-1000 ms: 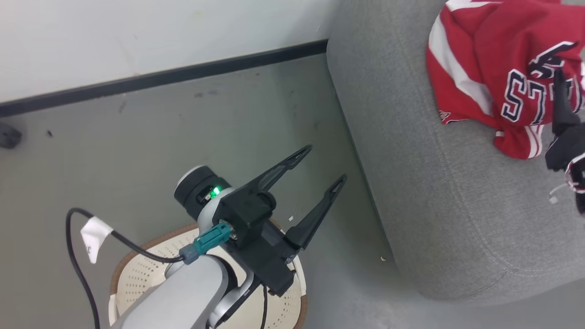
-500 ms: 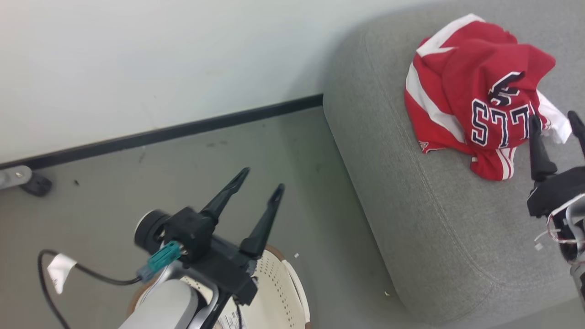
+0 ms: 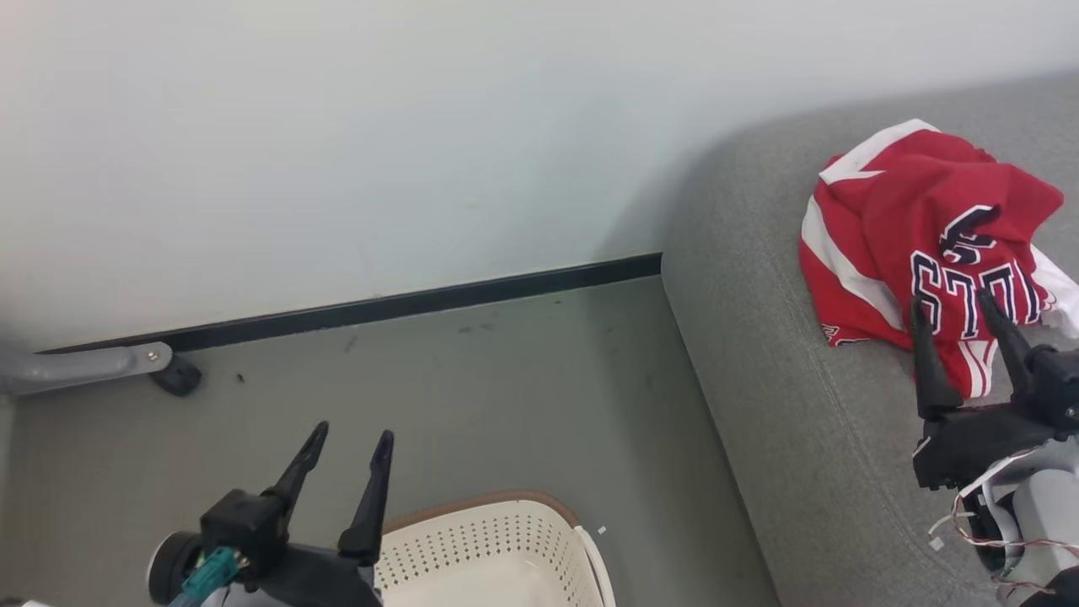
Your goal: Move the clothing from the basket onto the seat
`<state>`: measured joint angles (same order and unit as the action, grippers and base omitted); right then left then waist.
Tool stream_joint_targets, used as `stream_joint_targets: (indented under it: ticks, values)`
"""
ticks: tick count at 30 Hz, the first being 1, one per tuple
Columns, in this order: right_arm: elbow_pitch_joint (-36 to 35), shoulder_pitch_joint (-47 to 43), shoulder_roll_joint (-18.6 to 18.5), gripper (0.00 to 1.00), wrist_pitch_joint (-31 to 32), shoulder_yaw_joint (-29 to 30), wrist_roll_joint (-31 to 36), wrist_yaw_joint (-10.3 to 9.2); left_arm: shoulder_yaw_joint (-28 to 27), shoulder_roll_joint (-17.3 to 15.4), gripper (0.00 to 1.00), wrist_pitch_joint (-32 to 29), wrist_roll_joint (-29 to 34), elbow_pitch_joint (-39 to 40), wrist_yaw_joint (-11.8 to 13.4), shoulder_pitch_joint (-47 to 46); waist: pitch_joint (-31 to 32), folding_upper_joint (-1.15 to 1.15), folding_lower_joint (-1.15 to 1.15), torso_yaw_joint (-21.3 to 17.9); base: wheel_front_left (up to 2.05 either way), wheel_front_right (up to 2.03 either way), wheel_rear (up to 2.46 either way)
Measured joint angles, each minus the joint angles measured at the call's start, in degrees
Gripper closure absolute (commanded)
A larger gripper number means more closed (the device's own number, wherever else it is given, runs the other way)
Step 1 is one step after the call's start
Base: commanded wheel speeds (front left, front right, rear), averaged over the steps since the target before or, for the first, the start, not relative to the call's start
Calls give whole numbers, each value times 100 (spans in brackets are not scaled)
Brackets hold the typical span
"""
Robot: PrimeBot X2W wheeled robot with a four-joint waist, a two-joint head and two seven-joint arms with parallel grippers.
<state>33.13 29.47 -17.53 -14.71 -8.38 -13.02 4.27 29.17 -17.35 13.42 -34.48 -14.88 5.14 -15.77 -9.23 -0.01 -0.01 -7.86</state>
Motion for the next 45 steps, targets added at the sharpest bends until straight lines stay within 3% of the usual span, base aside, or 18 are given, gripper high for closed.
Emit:
stream_joint_targets:
  ticks: [20, 35, 45]
  values:
    - [-1390, -1534, 683, 0, 1, -201, 1, -286, -973, -124, 0, 88, -41, 171, 193, 1340, 813, 0, 0, 590, 0, 0, 0]
    - [-2047, -2652, 937, 0, 1, -296, 44, -531, -1922, 311, 0, 89, 591, 682, 199, 1809, 1023, 0, 2, 637, 0, 0, 0]
    - [-2215, -2908, 1090, 0, 1, -383, 44, -579, -2189, 505, 0, 89, 1065, 845, 199, 2006, 1006, 1, 2, 608, 0, 0, 0]
